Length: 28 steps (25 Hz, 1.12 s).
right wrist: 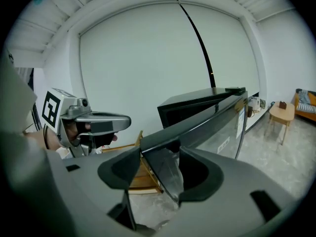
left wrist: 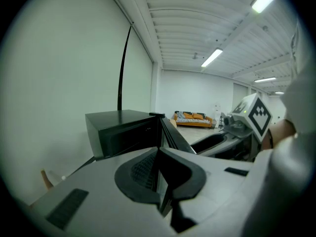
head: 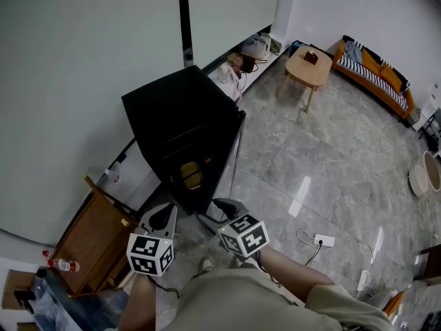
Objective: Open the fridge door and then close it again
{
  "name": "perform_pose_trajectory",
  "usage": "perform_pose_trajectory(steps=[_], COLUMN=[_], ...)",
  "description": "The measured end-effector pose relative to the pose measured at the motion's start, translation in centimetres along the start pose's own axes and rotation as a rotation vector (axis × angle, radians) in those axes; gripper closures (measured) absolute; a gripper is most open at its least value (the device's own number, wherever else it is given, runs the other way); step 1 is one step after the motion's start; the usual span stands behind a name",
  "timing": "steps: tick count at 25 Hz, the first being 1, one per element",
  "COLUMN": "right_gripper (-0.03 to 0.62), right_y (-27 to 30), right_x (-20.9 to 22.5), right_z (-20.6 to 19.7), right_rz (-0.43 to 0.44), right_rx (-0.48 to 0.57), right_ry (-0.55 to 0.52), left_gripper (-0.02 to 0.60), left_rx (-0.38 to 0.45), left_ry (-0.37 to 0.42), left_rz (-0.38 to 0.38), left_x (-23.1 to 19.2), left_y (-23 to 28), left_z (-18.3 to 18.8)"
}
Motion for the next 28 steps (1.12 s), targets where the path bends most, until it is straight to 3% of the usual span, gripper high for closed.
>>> perform_pose_trajectory(steps=[28], right_gripper=[0.375], right_y=[10.9], right_x=[-2.2], right_z=[4.6], right_rz=[-0.042], right_rx=[0.083], right_ry=[0.036], left_gripper=[0.572], left_rx=[0.037], left_ry=[-0.060], left_rz=[0.168], left_x=[-7.0], left_y=[-3.1], left_z=[-0.3])
Point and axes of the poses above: the fingertips, and each gripper's own axes: y forward along the fingers, x to its right, z out of its top, the point moved 9 cm from there along -y, backward along the fingers, and after that the axes turned 3 degrees about y, right-handed, at the moved point
